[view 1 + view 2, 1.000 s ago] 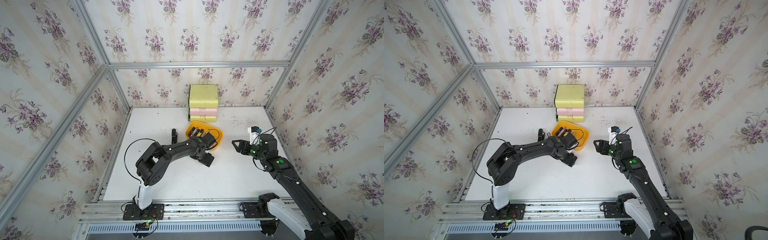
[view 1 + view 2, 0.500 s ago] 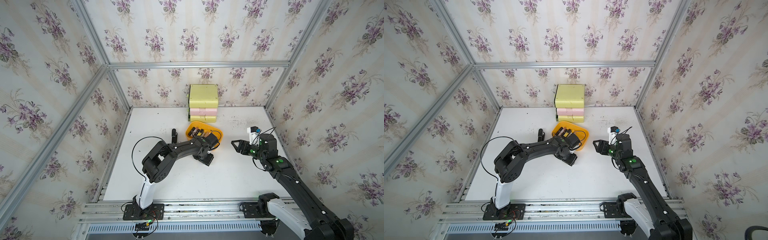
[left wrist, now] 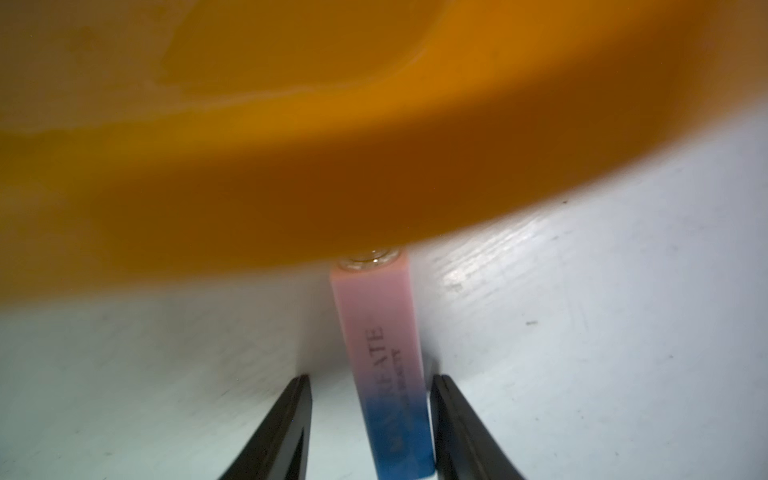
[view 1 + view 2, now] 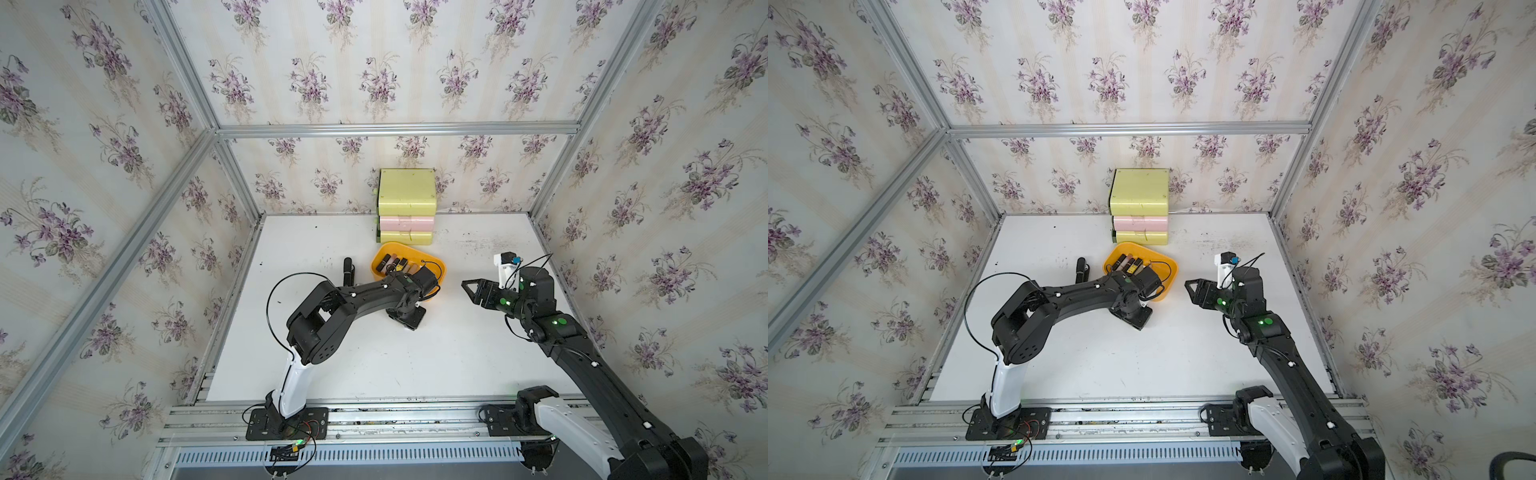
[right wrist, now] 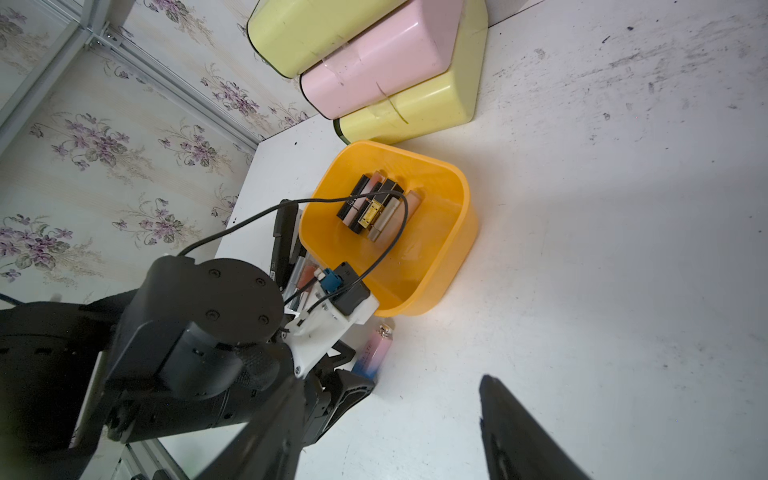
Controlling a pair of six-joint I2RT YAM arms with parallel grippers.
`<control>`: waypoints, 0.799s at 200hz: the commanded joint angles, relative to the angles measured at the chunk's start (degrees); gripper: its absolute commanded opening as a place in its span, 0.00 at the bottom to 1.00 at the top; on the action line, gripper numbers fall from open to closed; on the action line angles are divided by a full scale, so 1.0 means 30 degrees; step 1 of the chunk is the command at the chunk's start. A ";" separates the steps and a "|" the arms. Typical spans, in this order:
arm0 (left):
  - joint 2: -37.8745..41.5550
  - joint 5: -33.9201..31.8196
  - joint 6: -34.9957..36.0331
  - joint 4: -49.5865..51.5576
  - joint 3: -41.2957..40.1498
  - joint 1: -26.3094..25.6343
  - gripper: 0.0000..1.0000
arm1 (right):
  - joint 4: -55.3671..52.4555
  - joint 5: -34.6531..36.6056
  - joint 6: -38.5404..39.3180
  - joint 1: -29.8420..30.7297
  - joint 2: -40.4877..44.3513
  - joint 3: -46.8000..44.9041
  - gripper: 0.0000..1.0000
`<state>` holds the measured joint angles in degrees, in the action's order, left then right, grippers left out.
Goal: Put the lipstick into the storage box
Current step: Pick up the lipstick at the center of the board.
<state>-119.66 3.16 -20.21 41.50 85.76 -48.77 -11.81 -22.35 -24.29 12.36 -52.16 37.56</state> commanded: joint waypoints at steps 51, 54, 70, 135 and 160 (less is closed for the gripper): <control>-0.1075 0.0587 -0.0124 0.0311 0.0112 -0.0112 0.31 | 0.0697 -0.0258 -0.0272 -0.0036 -0.0085 -0.0208 0.69; -0.1072 0.0584 -0.0120 0.0303 0.0091 -0.0122 0.29 | 0.0684 -0.0256 -0.0280 -0.0043 -0.0086 -0.0237 0.69; -0.1002 0.0589 -0.0097 0.0319 -0.0058 -0.0119 0.24 | 0.0745 -0.0275 -0.0272 -0.0045 -0.0074 -0.0273 0.69; 0.0326 0.1111 -0.0106 -0.0231 -0.1192 -0.0141 0.12 | 0.1181 -0.0639 -0.0644 -0.0072 -0.0555 -0.0355 0.69; 0.1522 0.1481 -0.0122 -0.0591 -0.2115 -0.0090 0.11 | 0.1436 -0.1000 -0.0933 -0.0076 -0.0951 -0.0362 0.69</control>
<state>-116.97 2.83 -20.34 37.67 81.80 -49.04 -9.63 -23.90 -25.89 12.21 -54.19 36.56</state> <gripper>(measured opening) 0.198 0.690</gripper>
